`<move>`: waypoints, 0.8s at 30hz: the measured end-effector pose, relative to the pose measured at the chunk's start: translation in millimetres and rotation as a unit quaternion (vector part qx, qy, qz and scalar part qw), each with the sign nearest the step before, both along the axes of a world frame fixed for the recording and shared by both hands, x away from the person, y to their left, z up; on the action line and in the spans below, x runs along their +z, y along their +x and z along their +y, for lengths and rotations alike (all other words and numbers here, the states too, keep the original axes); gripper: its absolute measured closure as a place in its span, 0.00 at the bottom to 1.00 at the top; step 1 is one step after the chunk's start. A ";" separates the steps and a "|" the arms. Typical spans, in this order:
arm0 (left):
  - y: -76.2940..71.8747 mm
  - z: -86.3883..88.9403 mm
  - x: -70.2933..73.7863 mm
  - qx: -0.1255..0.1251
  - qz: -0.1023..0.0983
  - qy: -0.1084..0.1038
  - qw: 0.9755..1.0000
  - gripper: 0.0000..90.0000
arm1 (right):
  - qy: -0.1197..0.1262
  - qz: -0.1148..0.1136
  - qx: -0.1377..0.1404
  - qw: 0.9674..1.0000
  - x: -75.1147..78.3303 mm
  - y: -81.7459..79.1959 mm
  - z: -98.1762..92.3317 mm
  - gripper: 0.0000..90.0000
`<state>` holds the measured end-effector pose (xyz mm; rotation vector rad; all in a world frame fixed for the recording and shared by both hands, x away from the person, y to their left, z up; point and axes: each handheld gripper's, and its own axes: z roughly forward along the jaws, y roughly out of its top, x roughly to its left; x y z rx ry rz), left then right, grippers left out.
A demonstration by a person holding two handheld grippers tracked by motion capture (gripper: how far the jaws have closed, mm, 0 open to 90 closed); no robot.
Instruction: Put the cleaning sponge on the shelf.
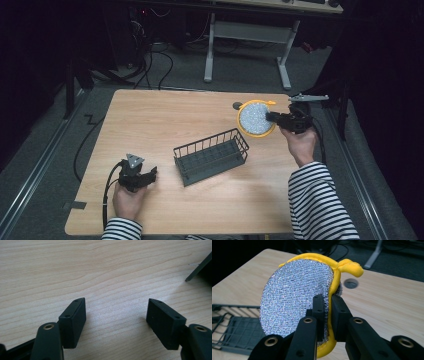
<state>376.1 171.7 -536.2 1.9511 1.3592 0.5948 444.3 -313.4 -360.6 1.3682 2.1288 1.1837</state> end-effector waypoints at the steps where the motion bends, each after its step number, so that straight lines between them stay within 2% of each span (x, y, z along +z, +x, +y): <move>1: 0.0 0.0 0.0 0.000 0.000 0.000 1.000 0.36 | -0.002 -0.001 0.009 1.000 0.2 -0.8 5.8 0.92; 6: 0.0 0.0 0.0 0.000 0.000 0.000 1.000 0.36 | -0.002 0.006 0.046 0.999 -3.9 0.7 33.4 0.92; 11: -0.1 -0.4 0.0 0.001 0.000 0.000 1.000 0.37 | -0.003 0.013 0.073 0.997 -8.7 5.3 52.1 0.92; 12: -0.2 -0.3 0.0 0.001 0.000 0.000 1.000 0.37 | -0.007 0.016 0.085 0.996 -13.3 7.0 62.8 0.92; 16: -0.3 -0.4 0.0 0.001 0.000 0.000 1.000 0.37 | -0.003 0.025 0.100 0.995 -26.3 6.7 77.4 0.92; 21: -0.2 -0.4 0.0 0.001 0.000 0.000 1.000 0.37 | -0.015 0.035 0.111 0.993 -36.4 8.1 85.9 0.92; 24: -0.1 -0.3 0.0 0.001 0.000 0.000 1.000 0.37 | -0.012 0.026 0.117 0.993 -37.3 7.5 89.0 0.92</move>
